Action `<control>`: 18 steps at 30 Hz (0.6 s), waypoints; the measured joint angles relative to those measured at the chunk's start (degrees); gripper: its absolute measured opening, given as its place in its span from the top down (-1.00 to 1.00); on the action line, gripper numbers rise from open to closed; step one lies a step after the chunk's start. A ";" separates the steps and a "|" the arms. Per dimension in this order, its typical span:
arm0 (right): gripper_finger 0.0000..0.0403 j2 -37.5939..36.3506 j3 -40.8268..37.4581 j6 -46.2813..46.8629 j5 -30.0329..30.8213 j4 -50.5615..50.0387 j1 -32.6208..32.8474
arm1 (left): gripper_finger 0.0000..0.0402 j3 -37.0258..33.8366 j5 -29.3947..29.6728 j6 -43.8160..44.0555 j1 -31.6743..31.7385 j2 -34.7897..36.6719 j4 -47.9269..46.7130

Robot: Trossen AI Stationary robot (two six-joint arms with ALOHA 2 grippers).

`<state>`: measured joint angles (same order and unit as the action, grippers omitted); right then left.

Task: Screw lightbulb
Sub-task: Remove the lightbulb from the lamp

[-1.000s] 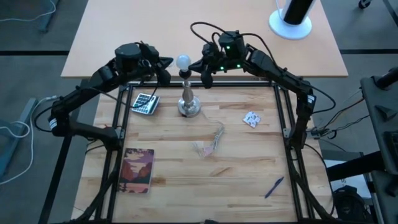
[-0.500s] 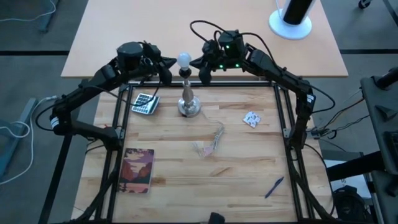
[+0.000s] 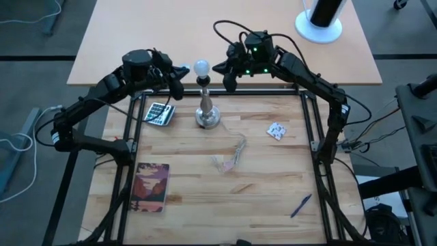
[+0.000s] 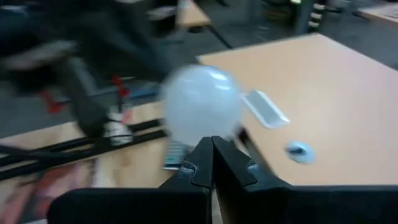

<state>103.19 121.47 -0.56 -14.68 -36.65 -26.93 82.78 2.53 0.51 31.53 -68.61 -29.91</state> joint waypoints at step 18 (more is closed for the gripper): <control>1.00 2.52 0.04 1.03 0.32 4.32 0.21 | 1.00 0.00 0.77 -2.84 0.50 -4.06 4.84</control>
<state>105.71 121.51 0.47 -14.36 -32.33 -26.72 82.78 3.30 -2.33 32.03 -72.67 -25.07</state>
